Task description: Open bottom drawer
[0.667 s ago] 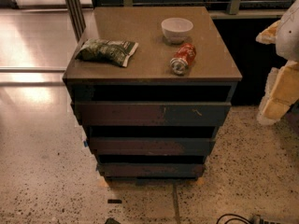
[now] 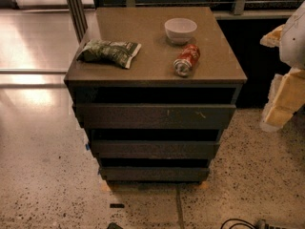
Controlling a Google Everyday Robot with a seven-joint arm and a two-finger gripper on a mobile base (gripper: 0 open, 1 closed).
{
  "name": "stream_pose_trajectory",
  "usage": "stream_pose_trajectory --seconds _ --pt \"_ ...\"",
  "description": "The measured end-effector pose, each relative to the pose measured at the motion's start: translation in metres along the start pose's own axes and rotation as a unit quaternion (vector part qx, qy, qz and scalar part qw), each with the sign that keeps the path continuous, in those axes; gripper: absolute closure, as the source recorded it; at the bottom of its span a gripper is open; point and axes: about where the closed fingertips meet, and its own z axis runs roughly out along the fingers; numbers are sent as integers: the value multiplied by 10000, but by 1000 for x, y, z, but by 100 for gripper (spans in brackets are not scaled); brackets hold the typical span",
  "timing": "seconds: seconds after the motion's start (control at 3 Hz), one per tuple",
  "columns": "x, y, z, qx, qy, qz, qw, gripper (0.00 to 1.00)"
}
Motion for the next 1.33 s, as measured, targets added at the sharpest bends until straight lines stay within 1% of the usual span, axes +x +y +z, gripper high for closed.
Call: stream_pose_trajectory --seconds 0.33,0.67,1.0,1.33 --pt "-9 36 48 -79 -291 -81 9995 0" --pt "-15 73 109 -319 -417 -105 9986 0" --pt "8 117 201 -882 -299 172 9955 0" --pt "7 117 203 -871 -306 174 9956 0"
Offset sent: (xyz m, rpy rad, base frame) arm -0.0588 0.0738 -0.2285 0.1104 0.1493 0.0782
